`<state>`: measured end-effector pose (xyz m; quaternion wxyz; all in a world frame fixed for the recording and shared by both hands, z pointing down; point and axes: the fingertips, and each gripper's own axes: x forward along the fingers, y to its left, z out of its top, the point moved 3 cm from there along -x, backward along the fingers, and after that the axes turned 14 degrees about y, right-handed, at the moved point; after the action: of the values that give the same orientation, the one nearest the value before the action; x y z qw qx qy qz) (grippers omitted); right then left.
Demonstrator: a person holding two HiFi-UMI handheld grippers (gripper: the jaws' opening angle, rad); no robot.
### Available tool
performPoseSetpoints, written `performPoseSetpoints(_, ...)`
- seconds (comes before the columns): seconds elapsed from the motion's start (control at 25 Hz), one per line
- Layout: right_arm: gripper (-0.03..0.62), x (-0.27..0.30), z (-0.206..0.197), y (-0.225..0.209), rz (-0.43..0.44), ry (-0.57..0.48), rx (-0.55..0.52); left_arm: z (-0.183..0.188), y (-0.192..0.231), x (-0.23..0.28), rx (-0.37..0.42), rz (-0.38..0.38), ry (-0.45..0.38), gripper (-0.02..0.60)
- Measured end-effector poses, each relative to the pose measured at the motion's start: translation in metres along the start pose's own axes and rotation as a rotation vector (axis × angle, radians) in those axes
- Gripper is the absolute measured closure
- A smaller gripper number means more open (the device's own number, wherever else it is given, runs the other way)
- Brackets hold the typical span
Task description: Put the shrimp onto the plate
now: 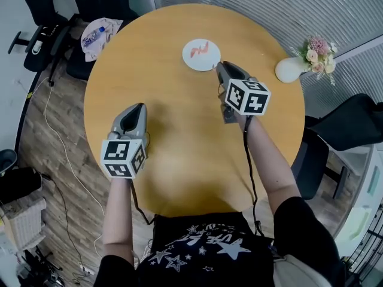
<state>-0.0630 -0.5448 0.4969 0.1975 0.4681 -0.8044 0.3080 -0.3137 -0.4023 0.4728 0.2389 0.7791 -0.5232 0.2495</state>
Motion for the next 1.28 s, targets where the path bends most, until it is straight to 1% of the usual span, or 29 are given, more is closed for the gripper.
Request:
performPoseSetpoints(0.2,0.534,0.029,0.003,-0.013,-0.038,0.013,0.052,-0.004,0.01,0.02,-0.004,-0.03,0.017,0.58)
performPoseSetpoints(0.44,0.534,0.068,-0.005,-0.014,-0.07,0.083,0.047,-0.008,0.02,0.04,-0.027,-0.047,0.027,0.58)
performPoseSetpoints(0.6,0.534,0.088,-0.013,-0.019,-0.101,0.115,0.079,-0.016,0.024,0.047,-0.048,-0.06,0.04,0.58)
performPoseSetpoints(0.72,0.533,0.101,-0.016,-0.026,-0.132,0.14,0.104,-0.019,0.026,0.051,-0.052,-0.063,0.05,0.58)
performPoseSetpoints(1.0,0.531,0.123,-0.014,-0.036,-0.198,0.181,0.117,-0.028,0.029,0.058,-0.067,-0.065,0.06,0.58)
performPoseSetpoints(1.28,0.531,0.135,-0.016,-0.038,-0.222,0.218,0.119,-0.032,0.03,0.061,-0.075,-0.068,0.067,0.58)
